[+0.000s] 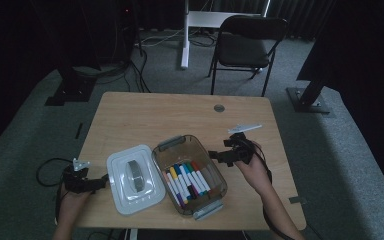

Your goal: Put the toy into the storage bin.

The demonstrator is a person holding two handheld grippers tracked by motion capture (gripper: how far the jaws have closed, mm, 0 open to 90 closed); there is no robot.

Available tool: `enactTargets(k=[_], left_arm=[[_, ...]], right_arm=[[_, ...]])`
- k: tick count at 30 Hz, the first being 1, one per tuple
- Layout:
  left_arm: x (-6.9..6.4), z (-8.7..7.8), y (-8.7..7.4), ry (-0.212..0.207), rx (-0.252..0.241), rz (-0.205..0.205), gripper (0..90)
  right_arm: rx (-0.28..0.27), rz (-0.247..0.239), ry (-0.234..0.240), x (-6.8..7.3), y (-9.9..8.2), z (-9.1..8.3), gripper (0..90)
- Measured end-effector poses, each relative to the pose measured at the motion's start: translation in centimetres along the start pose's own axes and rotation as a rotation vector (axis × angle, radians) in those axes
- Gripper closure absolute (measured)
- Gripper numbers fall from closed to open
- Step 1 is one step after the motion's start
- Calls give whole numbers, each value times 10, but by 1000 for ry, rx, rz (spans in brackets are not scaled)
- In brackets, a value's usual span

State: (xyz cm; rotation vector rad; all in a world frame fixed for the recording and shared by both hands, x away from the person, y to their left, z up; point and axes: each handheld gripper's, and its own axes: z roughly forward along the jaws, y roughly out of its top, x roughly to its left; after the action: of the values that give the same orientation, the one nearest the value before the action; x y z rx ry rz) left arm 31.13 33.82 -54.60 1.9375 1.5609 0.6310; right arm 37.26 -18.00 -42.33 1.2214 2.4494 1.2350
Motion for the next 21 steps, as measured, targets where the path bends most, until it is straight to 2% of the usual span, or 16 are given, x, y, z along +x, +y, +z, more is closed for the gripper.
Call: enactTargets(k=[7,9,15,19,21], left_arm=[[0,0,0,0,0,0,5],[0,0,0,0,0,0,5],[0,0,0,0,0,0,5],[0,0,0,0,0,0,5],[0,0,0,0,0,0,6]], right_arm=[[-16,43,-50,-20,-14,1,147],[-9,45,-70,-30,-27,5,147],[1,56,-102,-38,-44,15,153],[9,46,-118,-40,-54,21,153],[11,37,-137,-42,-65,25,152]])
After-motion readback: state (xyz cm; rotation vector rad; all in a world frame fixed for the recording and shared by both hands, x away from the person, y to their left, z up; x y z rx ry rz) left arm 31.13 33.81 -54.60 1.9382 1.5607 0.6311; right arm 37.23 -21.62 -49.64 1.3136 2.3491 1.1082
